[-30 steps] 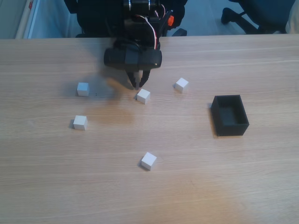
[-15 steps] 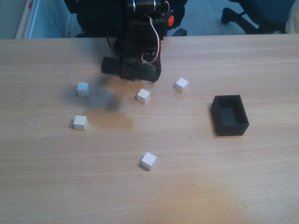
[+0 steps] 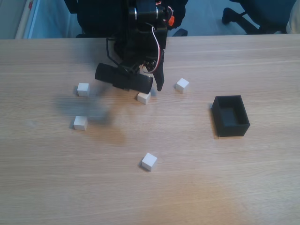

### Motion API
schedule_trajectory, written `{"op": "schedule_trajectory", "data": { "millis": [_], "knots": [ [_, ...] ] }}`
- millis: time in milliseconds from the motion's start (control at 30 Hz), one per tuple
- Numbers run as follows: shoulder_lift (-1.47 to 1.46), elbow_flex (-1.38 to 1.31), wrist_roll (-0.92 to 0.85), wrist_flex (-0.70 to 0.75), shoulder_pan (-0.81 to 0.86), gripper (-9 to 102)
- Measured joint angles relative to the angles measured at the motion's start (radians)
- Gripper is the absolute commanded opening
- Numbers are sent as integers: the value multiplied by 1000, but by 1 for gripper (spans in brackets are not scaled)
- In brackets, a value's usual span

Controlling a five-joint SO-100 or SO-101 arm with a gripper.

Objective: Pick blocks and place them in the box.

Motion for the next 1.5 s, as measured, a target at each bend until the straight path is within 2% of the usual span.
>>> {"op": "schedule_trajectory", "data": {
  "millis": [767, 900, 1067, 1200, 1500],
  "knots": [
    [-189, -35, 25, -143, 25, 17],
    [-198, -17, 21, -156, 43, 10],
    [-221, 2, 9, -183, 52, 9],
    [-222, 3, 9, -190, 52, 0],
    [-141, -15, -20, -155, -15, 0]
  ]
}}
